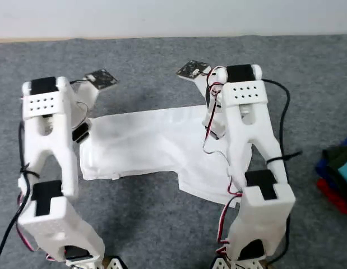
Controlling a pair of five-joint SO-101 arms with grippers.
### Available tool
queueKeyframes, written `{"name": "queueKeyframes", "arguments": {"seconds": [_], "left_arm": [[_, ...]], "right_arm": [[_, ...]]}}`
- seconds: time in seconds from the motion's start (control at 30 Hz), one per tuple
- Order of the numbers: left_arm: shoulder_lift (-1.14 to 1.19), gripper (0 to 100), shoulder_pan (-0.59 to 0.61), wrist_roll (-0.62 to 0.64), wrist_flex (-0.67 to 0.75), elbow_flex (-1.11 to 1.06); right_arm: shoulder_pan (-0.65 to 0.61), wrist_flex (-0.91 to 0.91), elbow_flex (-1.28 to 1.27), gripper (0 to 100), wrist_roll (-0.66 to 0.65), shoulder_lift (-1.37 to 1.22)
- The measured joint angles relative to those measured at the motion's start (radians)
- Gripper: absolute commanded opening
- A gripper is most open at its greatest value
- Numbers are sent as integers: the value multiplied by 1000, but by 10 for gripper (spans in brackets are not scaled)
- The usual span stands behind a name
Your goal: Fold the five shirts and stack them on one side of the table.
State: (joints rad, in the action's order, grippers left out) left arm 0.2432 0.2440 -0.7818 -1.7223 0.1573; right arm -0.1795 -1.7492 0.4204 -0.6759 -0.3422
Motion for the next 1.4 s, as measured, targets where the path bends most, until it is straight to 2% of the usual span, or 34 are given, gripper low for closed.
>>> {"name": "queueKeyframes", "arguments": {"seconds": [0.23,0.5,0.63,0.8,0.87,1.13,1.4], "left_arm": [[-14,3,9,167,0,0],[-14,3,23,328,48,0],[-14,3,23,354,48,0],[-14,3,23,370,55,0],[-14,3,23,371,71,-2],[-14,3,23,371,126,-78],[-14,3,25,371,127,-78]], "right_arm": [[-18,-2,-169,9,-5,212],[-72,-2,-563,9,-129,439],[-69,20,-760,14,-180,528],[-72,141,-974,184,-256,623],[-69,195,-1043,214,-264,647],[-112,321,-1123,214,-267,660],[-146,402,-1123,214,-267,529]]}}
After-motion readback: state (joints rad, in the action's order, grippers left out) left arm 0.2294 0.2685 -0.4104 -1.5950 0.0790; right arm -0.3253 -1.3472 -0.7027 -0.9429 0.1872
